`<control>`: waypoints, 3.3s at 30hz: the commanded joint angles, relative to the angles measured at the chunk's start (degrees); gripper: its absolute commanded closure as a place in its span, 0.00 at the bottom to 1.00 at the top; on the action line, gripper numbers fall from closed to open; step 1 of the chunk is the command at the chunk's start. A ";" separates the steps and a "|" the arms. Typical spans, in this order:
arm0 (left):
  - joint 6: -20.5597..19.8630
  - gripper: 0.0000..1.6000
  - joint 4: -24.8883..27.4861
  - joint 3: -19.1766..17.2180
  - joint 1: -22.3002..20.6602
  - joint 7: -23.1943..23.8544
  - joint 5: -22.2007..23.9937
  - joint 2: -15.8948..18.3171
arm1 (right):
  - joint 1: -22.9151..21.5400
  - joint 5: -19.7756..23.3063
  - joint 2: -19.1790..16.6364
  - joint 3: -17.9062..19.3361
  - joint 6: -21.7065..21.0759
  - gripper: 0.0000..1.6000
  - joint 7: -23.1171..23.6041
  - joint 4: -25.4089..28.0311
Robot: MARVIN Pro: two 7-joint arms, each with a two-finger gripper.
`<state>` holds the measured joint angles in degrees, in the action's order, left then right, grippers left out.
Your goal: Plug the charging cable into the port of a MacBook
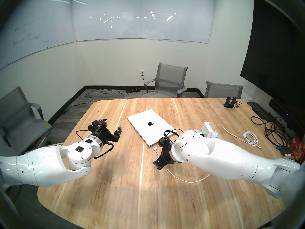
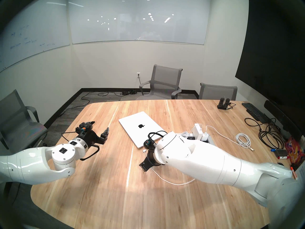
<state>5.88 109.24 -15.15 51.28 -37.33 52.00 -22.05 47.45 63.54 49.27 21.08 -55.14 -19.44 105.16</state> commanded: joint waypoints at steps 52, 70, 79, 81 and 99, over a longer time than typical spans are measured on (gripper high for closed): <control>0.22 0.00 0.12 -0.76 -0.81 0.07 0.12 -0.08 | -12.43 29.04 8.18 -7.44 0.14 0.11 -22.74 -10.26; 0.22 0.00 0.12 -0.77 -0.81 0.07 0.13 -0.08 | -14.46 31.75 9.09 -9.03 0.14 0.34 -23.19 -11.97; 0.22 0.00 0.12 -0.77 -0.81 0.07 0.13 -0.08 | -15.20 32.30 10.18 -10.03 0.14 0.40 -22.52 -13.69; 0.22 0.00 0.12 -0.77 -0.81 0.07 0.13 -0.08 | -15.44 32.22 10.39 -10.29 0.14 0.41 -22.13 -14.09; 0.22 0.00 0.12 -0.76 -0.81 0.07 0.13 -0.08 | -18.70 33.72 11.86 -14.07 0.14 0.50 -22.30 -16.47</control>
<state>5.88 109.24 -15.15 51.28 -37.33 52.00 -22.05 31.33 96.71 60.15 7.76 -55.13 -40.62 89.08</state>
